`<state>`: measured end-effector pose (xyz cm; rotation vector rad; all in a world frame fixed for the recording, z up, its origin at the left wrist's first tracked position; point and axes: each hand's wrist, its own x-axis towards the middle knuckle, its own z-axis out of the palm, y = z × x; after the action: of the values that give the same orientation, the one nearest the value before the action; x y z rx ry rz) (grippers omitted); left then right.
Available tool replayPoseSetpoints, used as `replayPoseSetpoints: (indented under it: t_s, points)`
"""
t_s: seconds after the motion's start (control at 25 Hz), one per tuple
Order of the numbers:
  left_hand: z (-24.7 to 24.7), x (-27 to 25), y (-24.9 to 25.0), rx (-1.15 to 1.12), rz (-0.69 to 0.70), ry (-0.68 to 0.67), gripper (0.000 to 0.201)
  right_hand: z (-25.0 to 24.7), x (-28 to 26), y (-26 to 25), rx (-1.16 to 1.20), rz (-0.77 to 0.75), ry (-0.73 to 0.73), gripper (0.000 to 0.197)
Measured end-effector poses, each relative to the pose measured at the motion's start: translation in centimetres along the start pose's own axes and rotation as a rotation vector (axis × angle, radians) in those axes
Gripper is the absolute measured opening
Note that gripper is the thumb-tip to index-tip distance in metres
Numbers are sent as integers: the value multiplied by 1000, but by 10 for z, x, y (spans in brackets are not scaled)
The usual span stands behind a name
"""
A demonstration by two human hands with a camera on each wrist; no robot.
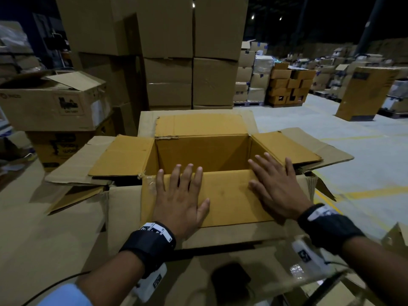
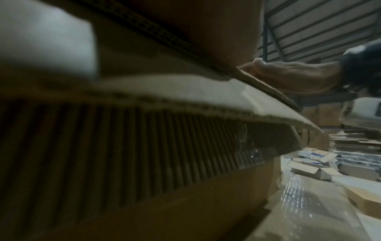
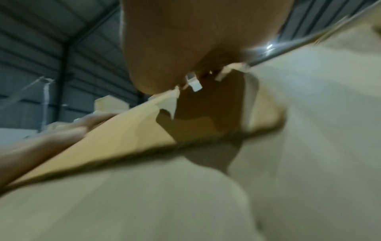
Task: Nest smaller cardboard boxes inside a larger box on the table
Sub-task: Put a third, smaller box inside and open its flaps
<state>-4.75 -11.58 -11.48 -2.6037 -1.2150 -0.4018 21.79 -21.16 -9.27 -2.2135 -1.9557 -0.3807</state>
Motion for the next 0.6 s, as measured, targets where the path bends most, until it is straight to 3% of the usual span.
replayPoseSetpoints:
  t_s: [0.12, 0.2, 0.6]
  points:
    - [-8, 11, 15, -13, -40, 5, 76, -12, 19, 33, 42, 103, -107, 108]
    - [-10, 20, 28, -9, -25, 2, 74, -17, 29, 50, 40, 169, -148, 116]
    - [-2, 23, 46, -15, -65, 83, 65, -6, 43, 64, 84, 326, -171, 99]
